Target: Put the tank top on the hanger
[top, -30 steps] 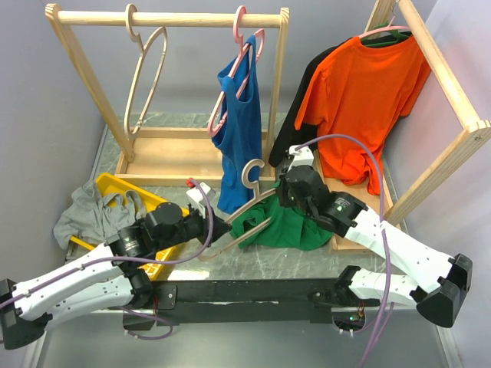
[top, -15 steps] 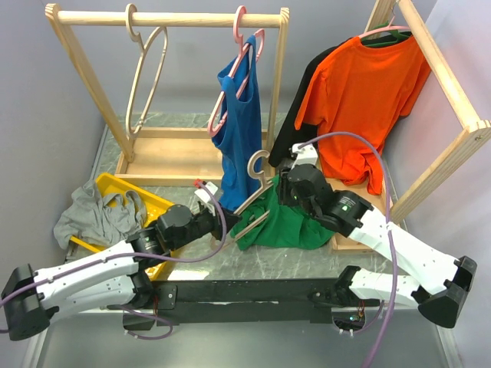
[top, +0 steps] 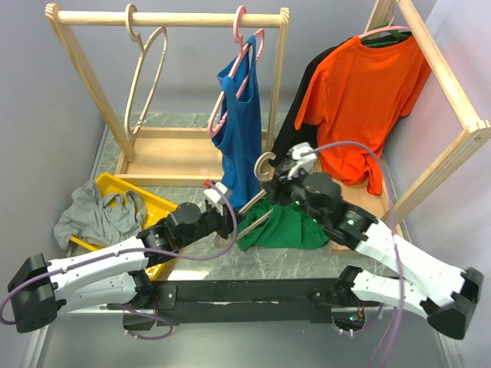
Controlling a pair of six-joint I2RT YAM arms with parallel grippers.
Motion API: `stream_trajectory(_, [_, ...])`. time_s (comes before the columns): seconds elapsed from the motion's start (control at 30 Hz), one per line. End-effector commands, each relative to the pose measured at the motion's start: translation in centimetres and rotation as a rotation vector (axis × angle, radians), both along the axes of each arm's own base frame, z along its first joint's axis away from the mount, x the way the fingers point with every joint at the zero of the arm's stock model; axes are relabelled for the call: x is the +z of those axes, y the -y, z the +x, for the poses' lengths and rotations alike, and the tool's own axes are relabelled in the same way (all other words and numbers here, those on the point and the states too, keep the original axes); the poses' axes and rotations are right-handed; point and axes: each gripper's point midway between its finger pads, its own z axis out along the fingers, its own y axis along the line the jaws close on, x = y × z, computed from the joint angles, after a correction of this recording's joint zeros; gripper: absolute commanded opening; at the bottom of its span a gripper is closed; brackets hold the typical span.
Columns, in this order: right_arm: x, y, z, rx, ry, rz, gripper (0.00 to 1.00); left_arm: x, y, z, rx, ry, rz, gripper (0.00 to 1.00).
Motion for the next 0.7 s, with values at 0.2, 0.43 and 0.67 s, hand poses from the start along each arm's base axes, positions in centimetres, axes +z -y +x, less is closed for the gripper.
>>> stream_trajectory(0.2, [0.1,-2.2,2.9,0.010,0.123,-0.048,0.56,3.8,0.9,-0.7,-0.062,0.054,-0.059,0.01])
stream_trajectory(0.43, [-2.2,-1.9,3.2,-0.013,0.095,-0.071,0.57,4.5,1.0,-0.6,-0.064,0.060,-0.063,0.01])
stream_trajectory(0.67, [-3.0,0.1,3.9,-0.063,0.085,-0.036,0.57,4.4,0.7,-0.6,-0.054,0.050,-0.053,0.01])
